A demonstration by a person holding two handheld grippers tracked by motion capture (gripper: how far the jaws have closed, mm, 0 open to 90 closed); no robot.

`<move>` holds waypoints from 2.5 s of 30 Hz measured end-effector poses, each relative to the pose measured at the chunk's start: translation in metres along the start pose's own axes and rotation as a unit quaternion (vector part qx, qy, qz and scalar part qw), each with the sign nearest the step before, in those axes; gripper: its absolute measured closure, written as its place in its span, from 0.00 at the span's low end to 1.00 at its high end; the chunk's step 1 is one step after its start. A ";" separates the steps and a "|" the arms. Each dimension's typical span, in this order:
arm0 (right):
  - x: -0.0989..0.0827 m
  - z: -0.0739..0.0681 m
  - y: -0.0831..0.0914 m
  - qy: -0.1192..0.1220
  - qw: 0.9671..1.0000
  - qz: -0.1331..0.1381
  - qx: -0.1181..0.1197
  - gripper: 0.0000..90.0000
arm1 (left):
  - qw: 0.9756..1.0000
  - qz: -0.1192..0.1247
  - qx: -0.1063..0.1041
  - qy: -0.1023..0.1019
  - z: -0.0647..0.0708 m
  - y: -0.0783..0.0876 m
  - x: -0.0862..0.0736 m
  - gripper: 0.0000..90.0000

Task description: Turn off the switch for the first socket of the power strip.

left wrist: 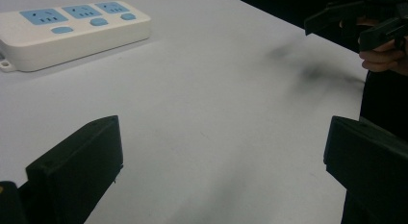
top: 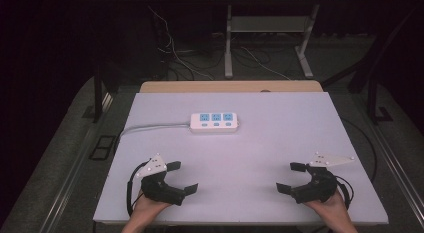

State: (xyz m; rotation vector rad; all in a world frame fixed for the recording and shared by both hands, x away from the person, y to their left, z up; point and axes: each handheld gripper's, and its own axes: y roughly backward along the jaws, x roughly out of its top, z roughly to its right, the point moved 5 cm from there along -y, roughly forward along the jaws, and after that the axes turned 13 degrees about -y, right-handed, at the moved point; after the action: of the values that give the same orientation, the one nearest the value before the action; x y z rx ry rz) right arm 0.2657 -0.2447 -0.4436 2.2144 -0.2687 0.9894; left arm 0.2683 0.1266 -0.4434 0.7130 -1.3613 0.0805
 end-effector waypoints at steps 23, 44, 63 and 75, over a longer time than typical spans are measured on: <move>-0.003 0.005 0.003 -0.014 1.000 -0.007 -0.008 0.01 | 1.000 -0.025 -0.006 -0.008 0.002 -0.002 0.003 0.00; -0.005 0.005 0.002 -0.011 1.000 -0.012 -0.010 0.01 | 0.997 -0.069 -0.026 -0.013 -0.011 -0.005 0.028 0.00; -0.005 0.005 0.003 -0.012 1.000 -0.010 -0.010 0.01 | 0.993 -0.108 -0.039 -0.029 -0.030 -0.018 0.056 0.00; -0.005 0.005 0.004 -0.011 1.000 -0.008 -0.011 0.01 | 0.990 -0.126 -0.041 -0.039 -0.044 -0.025 0.068 0.00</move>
State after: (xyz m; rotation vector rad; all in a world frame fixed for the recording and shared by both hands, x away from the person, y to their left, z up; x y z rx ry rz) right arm 0.2640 -0.2513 -0.4474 2.2052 -0.2699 0.9504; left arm 0.3335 0.1054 -0.3938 0.8192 -1.3304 -0.2053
